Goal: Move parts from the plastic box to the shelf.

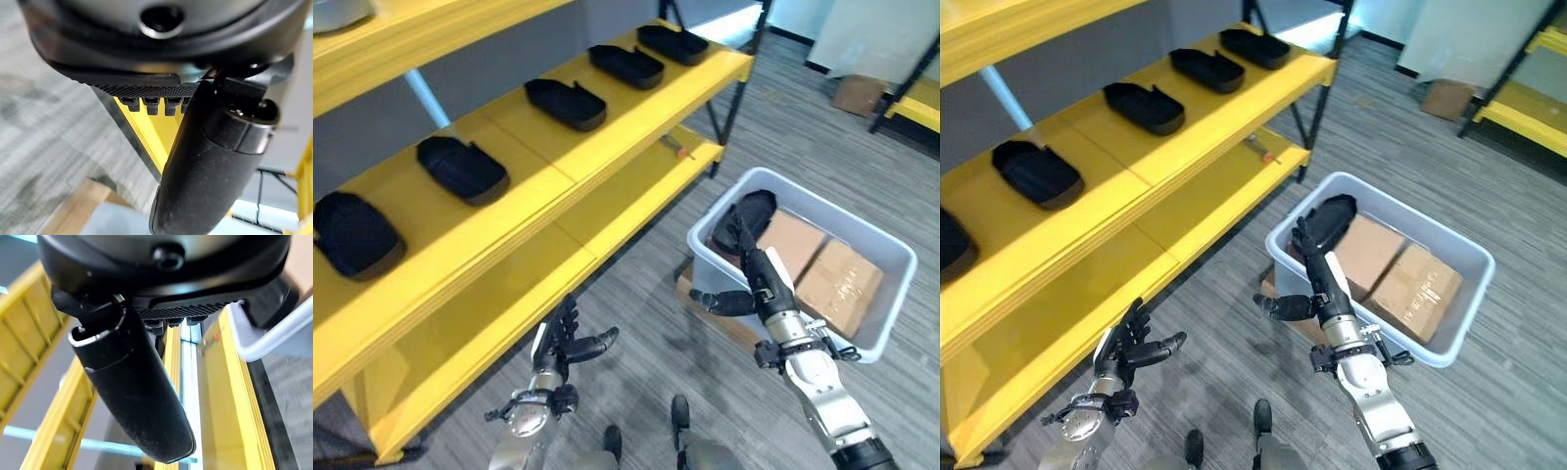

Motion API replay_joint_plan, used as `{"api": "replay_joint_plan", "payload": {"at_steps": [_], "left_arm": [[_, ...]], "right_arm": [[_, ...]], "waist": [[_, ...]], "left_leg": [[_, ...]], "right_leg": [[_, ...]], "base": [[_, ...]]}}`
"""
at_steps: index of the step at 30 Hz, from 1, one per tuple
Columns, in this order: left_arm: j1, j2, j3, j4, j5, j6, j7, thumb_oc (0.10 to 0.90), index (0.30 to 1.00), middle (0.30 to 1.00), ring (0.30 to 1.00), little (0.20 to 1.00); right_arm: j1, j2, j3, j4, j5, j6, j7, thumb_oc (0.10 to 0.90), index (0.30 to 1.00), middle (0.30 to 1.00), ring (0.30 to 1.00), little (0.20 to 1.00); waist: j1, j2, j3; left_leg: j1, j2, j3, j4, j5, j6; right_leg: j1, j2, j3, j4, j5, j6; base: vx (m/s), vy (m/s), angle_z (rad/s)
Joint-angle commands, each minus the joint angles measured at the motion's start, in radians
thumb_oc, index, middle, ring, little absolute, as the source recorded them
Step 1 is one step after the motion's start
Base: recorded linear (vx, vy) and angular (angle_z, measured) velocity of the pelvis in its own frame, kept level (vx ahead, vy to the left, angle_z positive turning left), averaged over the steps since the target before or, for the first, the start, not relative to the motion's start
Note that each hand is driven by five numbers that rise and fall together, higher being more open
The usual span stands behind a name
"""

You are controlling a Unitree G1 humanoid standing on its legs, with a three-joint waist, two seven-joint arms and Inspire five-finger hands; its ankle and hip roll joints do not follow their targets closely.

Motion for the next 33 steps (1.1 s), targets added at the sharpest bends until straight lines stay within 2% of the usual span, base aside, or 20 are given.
{"api": "replay_joint_plan", "payload": {"at_steps": [1,3,5,6,7,8,9,11,13,14,16,19,22,26,27,29,30,31,32,33], "left_arm": [[-0.025,0.073,0.012,-0.075,0.022,-0.099,0.011,0.900,1.000,1.000,1.000,1.000],[-0.029,0.075,0.016,-0.077,0.027,-0.100,0.015,0.900,1.000,1.000,1.000,1.000],[-0.031,0.080,0.027,-0.075,0.048,-0.094,0.021,0.900,1.000,1.000,1.000,1.000],[-0.029,0.081,0.031,-0.077,0.052,-0.093,0.022,0.900,1.000,1.000,1.000,1.000],[-0.019,0.085,0.040,-0.092,0.060,-0.090,0.023,0.900,1.000,1.000,1.000,1.000],[-0.019,0.085,0.040,-0.093,0.060,-0.090,0.023,0.900,1.000,1.000,1.000,1.000],[0.000,0.083,0.055,-0.101,0.058,-0.091,0.008,0.900,1.000,1.000,1.000,1.000],[0.001,0.080,0.060,-0.102,0.059,-0.092,0.005,0.900,1.000,1.000,1.000,1.000],[0.005,0.076,0.082,-0.098,0.062,-0.094,-0.003,0.900,1.000,1.000,1.000,1.000],[0.003,0.075,0.088,-0.095,0.070,-0.094,-0.001,0.900,1.000,1.000,1.000,1.000],[-0.002,0.069,0.090,-0.090,0.073,-0.096,0.001,0.900,1.000,1.000,1.000,1.000],[-0.008,0.059,0.083,-0.082,0.076,-0.097,-0.004,0.900,1.000,1.000,1.000,1.000],[-0.037,0.042,0.057,-0.073,0.067,-0.098,0.003,0.900,1.000,1.000,1.000,1.000],[-0.044,0.041,0.032,-0.073,0.039,-0.097,-0.008,0.900,1.000,1.000,1.000,1.000],[-0.046,0.041,0.026,-0.074,0.032,-0.095,-0.007,0.900,1.000,1.000,1.000,1.000],[-0.023,0.042,0.027,-0.096,0.010,-0.096,-0.017,0.900,1.000,1.000,1.000,1.000],[-0.023,0.043,0.027,-0.096,0.010,-0.096,-0.018,0.900,1.000,1.000,1.000,1.000],[-0.013,0.043,0.030,-0.099,0.007,-0.099,-0.020,0.900,1.000,1.000,1.000,1.000],[0.006,0.046,0.026,-0.110,0.000,-0.101,-0.024,0.900,1.000,1.000,1.000,1.000],[0.012,0.050,0.027,-0.115,-0.005,-0.098,-0.025,0.900,1.000,1.000,1.000,1.000]], "right_arm": [[-0.053,-0.003,-0.032,-0.095,0.006,-0.090,-0.002,0.900,1.000,1.000,1.000,1.000],[-0.048,0.001,-0.035,-0.094,0.006,-0.088,-0.001,0.900,1.000,1.000,1.000,1.000],[-0.036,0.014,-0.040,-0.091,-0.001,-0.088,-0.001,0.900,1.000,1.000,1.000,1.000],[-0.028,0.017,-0.041,-0.090,-0.004,-0.086,0.002,0.900,1.000,1.000,1.000,1.000],[-0.017,0.022,-0.044,-0.081,-0.012,-0.084,0.000,0.900,1.000,1.000,1.000,1.000],[-0.017,0.022,-0.044,-0.082,-0.012,-0.084,0.000,0.900,1.000,1.000,1.000,1.000],[-0.015,0.027,-0.044,-0.066,-0.006,-0.079,0.001,0.900,1.000,1.000,1.000,1.000],[-0.022,0.027,-0.044,-0.051,-0.001,-0.080,0.001,0.900,1.000,1.000,1.000,1.000],[-0.034,0.030,-0.037,-0.034,-0.004,-0.076,0.001,0.900,1.000,1.000,1.000,1.000],[-0.040,0.034,-0.036,-0.028,-0.009,-0.076,-0.005,0.900,1.000,1.000,1.000,1.000],[-0.039,0.036,-0.037,-0.038,-0.017,-0.075,-0.011,0.900,1.000,1.000,1.000,1.000],[-0.001,0.033,-0.055,-0.047,-0.014,-0.076,-0.006,0.900,1.000,1.000,1.000,1.000],[0.023,0.026,-0.076,-0.058,-0.004,-0.084,-0.013,0.900,1.000,1.000,1.000,1.000],[0.068,0.001,-0.114,-0.079,0.010,-0.091,-0.014,0.900,1.000,1.000,1.000,1.000],[0.078,-0.006,-0.120,-0.085,0.013,-0.095,-0.014,0.900,1.000,1.000,1.000,1.000],[0.093,-0.023,-0.128,-0.096,0.028,-0.099,-0.007,0.900,1.000,1.000,1.000,1.000],[0.093,-0.023,-0.128,-0.096,0.028,-0.099,-0.007,0.900,1.000,1.000,1.000,1.000],[0.096,-0.028,-0.129,-0.102,0.034,-0.100,-0.002,0.900,1.000,1.000,1.000,1.000],[0.101,-0.043,-0.129,-0.109,0.040,-0.104,0.006,0.900,1.000,1.000,1.000,1.000],[0.105,-0.046,-0.132,-0.112,0.045,-0.104,0.004,0.900,1.000,1.000,1.000,1.000]], "waist": [[-0.011,-0.001,-0.129],[-0.013,-0.003,-0.122],[-0.024,-0.005,-0.103],[-0.026,-0.007,-0.097],[-0.024,-0.004,-0.087],[-0.024,-0.004,-0.087],[-0.029,-0.008,-0.089],[-0.035,-0.008,-0.088],[-0.032,-0.018,-0.079],[-0.030,-0.015,-0.081],[-0.041,-0.023,-0.078],[-0.040,-0.036,-0.094],[-0.061,-0.019,-0.114],[-0.089,0.007,-0.124],[-0.093,0.011,-0.122],[-0.083,0.007,-0.107],[-0.084,0.008,-0.108],[-0.074,-0.005,-0.097],[-0.037,-0.023,-0.061],[-0.033,-0.040,-0.050]], "left_leg": [[-0.108,-0.011,-0.034,-0.026,0.103,0.033],[-0.096,-0.015,-0.020,-0.030,0.097,0.041],[-0.061,-0.019,0.014,-0.043,0.085,0.052],[-0.040,-0.022,0.032,-0.051,0.078,0.056],[-0.004,-0.026,0.063,-0.060,0.057,0.065],[-0.003,-0.027,0.063,-0.060,0.056,0.065],[0.031,-0.035,0.107,-0.066,0.018,0.064],[0.038,-0.032,0.130,-0.066,0.007,0.056],[0.063,-0.032,0.165,-0.066,-0.011,0.040],[0.081,-0.023,0.167,-0.066,-0.032,0.030],[0.088,-0.018,0.176,-0.066,-0.033,0.024],[0.105,-0.022,0.161,-0.066,-0.060,0.018],[0.132,-0.002,0.116,-0.063,-0.073,0.011],[0.125,0.055,0.087,0.025,-0.101,-0.018],[0.116,0.070,0.085,0.069,-0.092,-0.029],[0.031,0.102,0.083,0.301,-0.001,-0.077],[0.027,0.104,0.082,0.307,-0.004,-0.078],[-0.021,0.093,0.065,0.406,0.041,-0.091],[-0.113,0.052,0.003,0.575,0.087,-0.107],[-0.152,0.053,-0.003,0.587,0.102,-0.102]], "right_leg": [[0.051,-0.055,0.005,0.207,-0.171,0.112],[0.023,-0.054,0.012,0.261,-0.166,0.123],[-0.043,-0.060,-0.012,0.378,-0.103,0.154],[-0.071,-0.064,-0.031,0.422,-0.079,0.162],[-0.115,-0.099,-0.126,0.470,-0.041,0.151],[-0.115,-0.100,-0.127,0.472,-0.043,0.151],[-0.133,-0.152,-0.239,0.369,-0.018,0.140],[-0.151,-0.157,-0.284,0.288,0.002,0.138],[-0.171,-0.183,-0.417,0.122,0.079,0.164],[-0.177,-0.184,-0.447,0.072,0.090,0.185],[-0.178,-0.184,-0.435,0.041,0.128,0.183],[-0.138,-0.166,-0.432,0.009,0.095,0.162],[-0.139,-0.149,-0.416,0.058,0.082,0.146],[-0.127,-0.129,-0.445,0.118,-0.003,0.105],[-0.120,-0.117,-0.450,0.132,-0.025,0.094],[-0.071,-0.083,-0.459,0.131,-0.068,0.051],[-0.072,-0.082,-0.460,0.131,-0.068,0.050],[-0.056,-0.077,-0.454,0.122,-0.075,0.035],[-0.024,-0.064,-0.430,0.114,-0.093,0.013],[-0.015,-0.072,-0.426,0.107,-0.093,0.011]], "base": [[0.05,0.153,-0.65],[0.04,0.123,-0.43],[0.05,0.102,-0.47],[0.10,0.168,-0.58],[0.09,0.132,-0.83],[0.14,0.125,-1.32],[0.11,0.015,-1.28],[0.10,-0.014,-0.94],[0.23,-0.077,-1.04],[0.27,-0.062,-0.75],[0.23,-0.106,-0.49],[0.23,-0.079,0.23],[0.31,-0.073,0.58],[0.32,-0.107,0.45],[0.26,-0.139,0.24],[0.28,-0.168,0.09],[0.10,-0.102,0.04],[0.11,-0.116,-0.22],[0.14,-0.139,-0.43],[0.10,-0.092,-0.68]]}}
